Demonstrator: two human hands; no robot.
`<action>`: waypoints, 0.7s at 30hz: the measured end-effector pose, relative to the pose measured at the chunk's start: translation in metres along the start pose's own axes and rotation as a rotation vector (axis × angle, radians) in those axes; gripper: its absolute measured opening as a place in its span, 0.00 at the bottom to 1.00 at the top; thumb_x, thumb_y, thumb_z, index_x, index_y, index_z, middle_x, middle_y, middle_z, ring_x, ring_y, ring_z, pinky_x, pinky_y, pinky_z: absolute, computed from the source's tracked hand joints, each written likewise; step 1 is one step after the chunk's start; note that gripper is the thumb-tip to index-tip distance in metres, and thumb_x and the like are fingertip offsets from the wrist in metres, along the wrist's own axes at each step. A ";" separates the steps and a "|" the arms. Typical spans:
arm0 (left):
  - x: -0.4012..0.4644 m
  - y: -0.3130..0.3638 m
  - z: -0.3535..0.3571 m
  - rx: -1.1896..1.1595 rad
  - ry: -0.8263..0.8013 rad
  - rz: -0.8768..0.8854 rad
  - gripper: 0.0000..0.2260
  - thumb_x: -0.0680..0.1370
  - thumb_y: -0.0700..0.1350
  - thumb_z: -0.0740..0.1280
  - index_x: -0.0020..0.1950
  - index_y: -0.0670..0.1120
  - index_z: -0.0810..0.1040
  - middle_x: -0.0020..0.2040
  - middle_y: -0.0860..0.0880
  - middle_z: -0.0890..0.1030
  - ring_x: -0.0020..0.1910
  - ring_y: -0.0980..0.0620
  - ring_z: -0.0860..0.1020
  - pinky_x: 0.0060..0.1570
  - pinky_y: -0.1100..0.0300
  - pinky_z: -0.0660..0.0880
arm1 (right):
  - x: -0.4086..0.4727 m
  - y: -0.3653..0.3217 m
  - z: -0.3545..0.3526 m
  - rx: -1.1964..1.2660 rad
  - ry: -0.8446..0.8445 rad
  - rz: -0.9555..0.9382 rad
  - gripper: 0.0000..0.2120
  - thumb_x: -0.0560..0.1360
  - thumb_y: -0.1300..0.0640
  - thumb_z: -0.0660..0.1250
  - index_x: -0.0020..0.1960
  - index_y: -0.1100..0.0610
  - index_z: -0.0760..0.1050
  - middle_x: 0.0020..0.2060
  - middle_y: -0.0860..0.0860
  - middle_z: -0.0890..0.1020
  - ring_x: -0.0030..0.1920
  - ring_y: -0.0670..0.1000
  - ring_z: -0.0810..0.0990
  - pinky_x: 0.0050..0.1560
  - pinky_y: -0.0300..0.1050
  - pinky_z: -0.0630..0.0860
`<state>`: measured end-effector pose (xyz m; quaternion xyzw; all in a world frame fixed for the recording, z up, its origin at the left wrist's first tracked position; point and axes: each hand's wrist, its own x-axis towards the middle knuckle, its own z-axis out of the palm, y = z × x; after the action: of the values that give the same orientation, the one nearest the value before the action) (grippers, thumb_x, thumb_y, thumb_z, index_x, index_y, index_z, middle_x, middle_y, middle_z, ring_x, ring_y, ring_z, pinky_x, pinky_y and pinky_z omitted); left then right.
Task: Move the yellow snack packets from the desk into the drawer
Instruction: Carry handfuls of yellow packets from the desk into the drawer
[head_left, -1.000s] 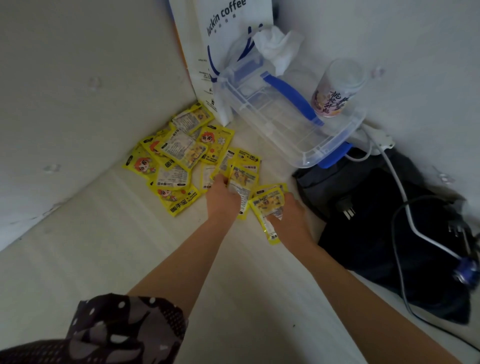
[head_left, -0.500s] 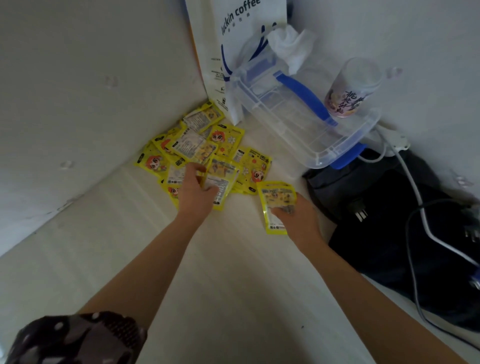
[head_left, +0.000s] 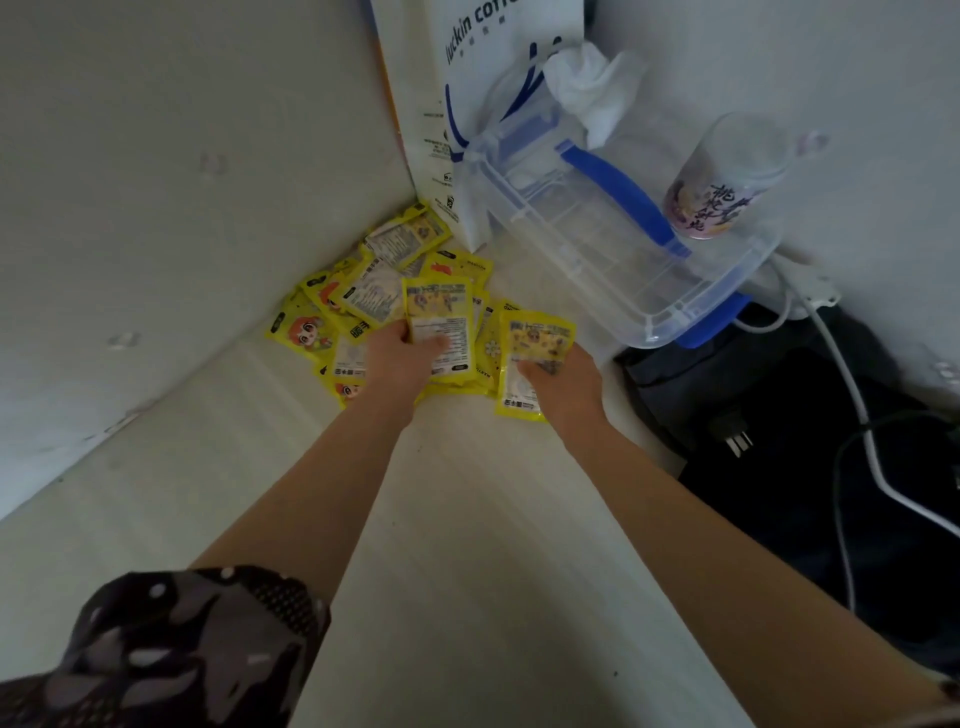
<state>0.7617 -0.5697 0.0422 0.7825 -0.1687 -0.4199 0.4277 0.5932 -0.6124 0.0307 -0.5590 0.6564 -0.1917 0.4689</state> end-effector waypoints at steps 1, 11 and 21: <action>0.001 -0.001 0.001 0.012 -0.001 0.001 0.11 0.74 0.40 0.71 0.57 0.46 0.81 0.50 0.48 0.84 0.49 0.48 0.82 0.54 0.51 0.79 | 0.002 0.000 0.002 -0.010 0.007 0.015 0.14 0.73 0.55 0.70 0.57 0.59 0.77 0.54 0.57 0.82 0.56 0.56 0.79 0.49 0.42 0.73; 0.002 -0.008 0.006 0.075 -0.017 -0.002 0.10 0.74 0.41 0.71 0.55 0.46 0.82 0.49 0.48 0.84 0.50 0.47 0.82 0.54 0.50 0.78 | 0.006 -0.006 0.012 0.005 0.001 0.105 0.16 0.72 0.56 0.71 0.58 0.59 0.77 0.55 0.57 0.81 0.55 0.57 0.80 0.55 0.50 0.77; 0.002 -0.011 0.010 0.035 -0.028 -0.064 0.07 0.74 0.39 0.71 0.51 0.47 0.80 0.45 0.50 0.82 0.47 0.48 0.81 0.49 0.54 0.77 | 0.004 -0.009 0.011 0.125 0.087 0.182 0.14 0.72 0.58 0.71 0.56 0.59 0.76 0.50 0.56 0.83 0.51 0.56 0.81 0.46 0.46 0.77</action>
<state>0.7533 -0.5699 0.0294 0.7889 -0.1569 -0.4414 0.3978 0.6072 -0.6152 0.0305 -0.4578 0.7111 -0.2130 0.4893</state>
